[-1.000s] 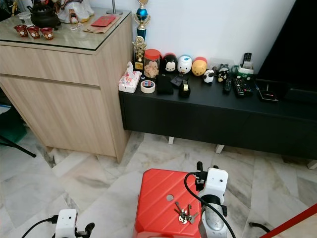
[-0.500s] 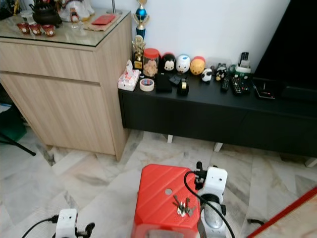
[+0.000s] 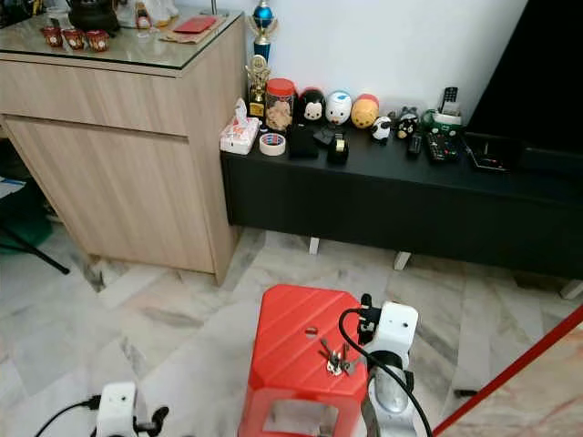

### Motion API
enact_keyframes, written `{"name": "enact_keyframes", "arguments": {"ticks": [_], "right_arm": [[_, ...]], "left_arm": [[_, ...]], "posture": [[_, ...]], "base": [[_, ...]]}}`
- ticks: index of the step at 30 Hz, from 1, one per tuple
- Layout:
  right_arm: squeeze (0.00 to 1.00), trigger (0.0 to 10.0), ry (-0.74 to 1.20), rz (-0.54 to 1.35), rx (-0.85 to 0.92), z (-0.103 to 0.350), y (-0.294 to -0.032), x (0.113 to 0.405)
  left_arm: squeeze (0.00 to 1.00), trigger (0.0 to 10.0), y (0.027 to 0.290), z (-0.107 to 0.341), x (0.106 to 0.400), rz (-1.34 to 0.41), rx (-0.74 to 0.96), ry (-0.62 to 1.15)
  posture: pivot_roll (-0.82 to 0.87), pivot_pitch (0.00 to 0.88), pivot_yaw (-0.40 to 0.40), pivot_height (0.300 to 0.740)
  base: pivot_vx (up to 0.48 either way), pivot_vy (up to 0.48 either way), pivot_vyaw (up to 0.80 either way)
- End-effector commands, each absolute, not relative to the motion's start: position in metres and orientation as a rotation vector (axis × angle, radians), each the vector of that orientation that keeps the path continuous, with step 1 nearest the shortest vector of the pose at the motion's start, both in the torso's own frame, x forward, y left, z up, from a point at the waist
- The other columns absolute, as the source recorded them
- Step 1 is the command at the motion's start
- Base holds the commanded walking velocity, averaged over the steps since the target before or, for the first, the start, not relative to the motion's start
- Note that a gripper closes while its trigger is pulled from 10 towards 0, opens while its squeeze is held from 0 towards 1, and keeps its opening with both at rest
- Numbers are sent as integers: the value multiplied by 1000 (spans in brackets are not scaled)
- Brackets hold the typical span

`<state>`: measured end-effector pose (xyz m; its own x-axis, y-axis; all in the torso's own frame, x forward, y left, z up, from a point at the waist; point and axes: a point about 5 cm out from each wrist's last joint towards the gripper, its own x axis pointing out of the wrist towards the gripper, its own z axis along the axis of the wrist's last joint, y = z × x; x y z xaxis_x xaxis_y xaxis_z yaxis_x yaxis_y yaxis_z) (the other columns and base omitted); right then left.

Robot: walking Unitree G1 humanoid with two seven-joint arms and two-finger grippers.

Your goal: Hang keys on a hook

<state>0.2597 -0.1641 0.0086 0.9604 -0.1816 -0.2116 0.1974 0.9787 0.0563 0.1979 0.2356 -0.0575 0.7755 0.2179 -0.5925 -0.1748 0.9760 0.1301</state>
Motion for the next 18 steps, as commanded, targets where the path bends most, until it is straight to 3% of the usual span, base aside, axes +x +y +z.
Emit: {"name": "enact_keyframes", "arguments": {"ticks": [1, 8, 18], "right_arm": [[0, 10000, 211, -189, 78, 9, -165, 262], [0, 10000, 204, -175, 84, 10, -164, 263], [0, 10000, 216, -173, 83, 8, -165, 261]], "left_arm": [[0, 10000, 239, -44, 215, 235, 70, 551], [0, 10000, 238, -6, 250, 196, 58, 288], [0, 10000, 221, 13, 251, 101, 42, 100]], "posture": [[67, 13, -90, 666], [68, 14, -91, 666], [65, 12, -91, 666]], "base": [[0, 0, 0], [0, 0, 0], [0, 0, 0]]}}
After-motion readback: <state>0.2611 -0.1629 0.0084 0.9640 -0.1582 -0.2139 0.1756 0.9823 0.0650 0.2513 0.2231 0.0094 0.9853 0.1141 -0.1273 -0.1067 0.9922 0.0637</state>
